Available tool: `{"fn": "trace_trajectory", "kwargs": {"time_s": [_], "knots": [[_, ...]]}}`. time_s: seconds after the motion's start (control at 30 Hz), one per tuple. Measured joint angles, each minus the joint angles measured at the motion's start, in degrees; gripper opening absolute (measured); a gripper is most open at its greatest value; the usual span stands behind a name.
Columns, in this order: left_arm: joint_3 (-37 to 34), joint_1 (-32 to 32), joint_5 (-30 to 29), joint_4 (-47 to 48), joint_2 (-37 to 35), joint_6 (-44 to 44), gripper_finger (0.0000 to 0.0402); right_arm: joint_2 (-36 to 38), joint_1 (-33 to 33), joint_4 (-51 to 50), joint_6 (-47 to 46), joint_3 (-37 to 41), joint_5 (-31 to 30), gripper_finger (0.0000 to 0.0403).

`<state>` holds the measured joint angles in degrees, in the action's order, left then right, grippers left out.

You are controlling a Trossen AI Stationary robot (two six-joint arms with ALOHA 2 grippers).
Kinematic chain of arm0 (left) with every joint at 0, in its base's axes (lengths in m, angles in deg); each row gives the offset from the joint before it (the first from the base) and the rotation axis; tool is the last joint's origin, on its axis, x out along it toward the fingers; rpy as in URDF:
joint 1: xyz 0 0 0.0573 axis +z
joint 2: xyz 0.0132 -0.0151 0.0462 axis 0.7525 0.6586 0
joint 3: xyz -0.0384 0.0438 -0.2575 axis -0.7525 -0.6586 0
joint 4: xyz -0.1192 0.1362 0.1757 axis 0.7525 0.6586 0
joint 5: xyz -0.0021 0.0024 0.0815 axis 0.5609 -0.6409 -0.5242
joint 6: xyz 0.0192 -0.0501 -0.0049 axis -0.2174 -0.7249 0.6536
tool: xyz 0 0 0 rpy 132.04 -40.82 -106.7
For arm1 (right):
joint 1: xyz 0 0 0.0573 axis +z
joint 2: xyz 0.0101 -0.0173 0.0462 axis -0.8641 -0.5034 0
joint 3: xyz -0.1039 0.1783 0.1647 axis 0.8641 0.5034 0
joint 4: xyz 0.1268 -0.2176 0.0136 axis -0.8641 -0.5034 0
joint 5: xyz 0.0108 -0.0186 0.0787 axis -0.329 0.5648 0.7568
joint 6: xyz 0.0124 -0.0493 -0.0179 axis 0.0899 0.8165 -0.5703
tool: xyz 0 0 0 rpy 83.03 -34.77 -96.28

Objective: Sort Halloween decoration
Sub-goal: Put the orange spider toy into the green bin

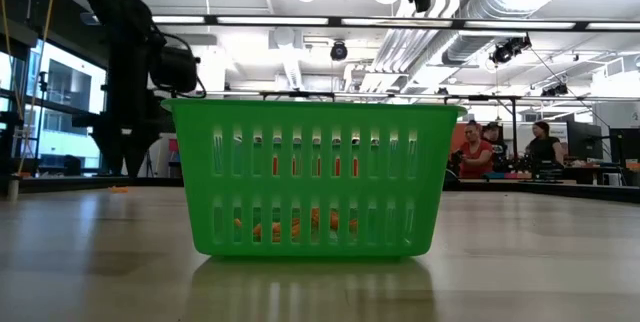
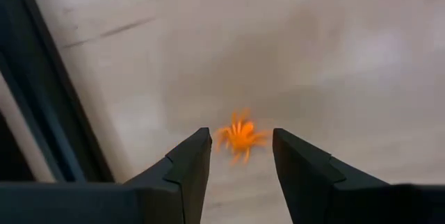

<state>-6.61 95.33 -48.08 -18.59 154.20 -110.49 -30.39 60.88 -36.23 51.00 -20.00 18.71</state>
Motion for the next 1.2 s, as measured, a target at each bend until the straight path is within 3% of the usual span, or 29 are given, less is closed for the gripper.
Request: {"fn": "trace_trajectory", "kwargs": {"time_s": [0.67, 0.8, 0.97, 1.2], "knots": [[-7.1, 4.3, 3.8, -8.4, -0.3, -0.7, 0.0141, 0.0, 0.0, 0.0, -1.2, 0.0, -1.3, 0.0257], [-7.2, 4.3, 4.2, -9.1, -0.2, -0.3, 0.0106, 0.0, 0.0, 0.0, -1.3, 0.0, -1.2, 0.0257], [-7.2, 4.3, 5.7, -10.2, -0.1, 2.4, 0.0016, 0.0, 0.0, 0.0, -1.3, 0.0, -1.2, 0.0257], [-5.2, 4.3, 9.0, -8.6, -3.8, 4.7, 0.0005, 0.0, 0.0, 0.0, -1.3, 0.0, -1.2, 0.0257]]}}
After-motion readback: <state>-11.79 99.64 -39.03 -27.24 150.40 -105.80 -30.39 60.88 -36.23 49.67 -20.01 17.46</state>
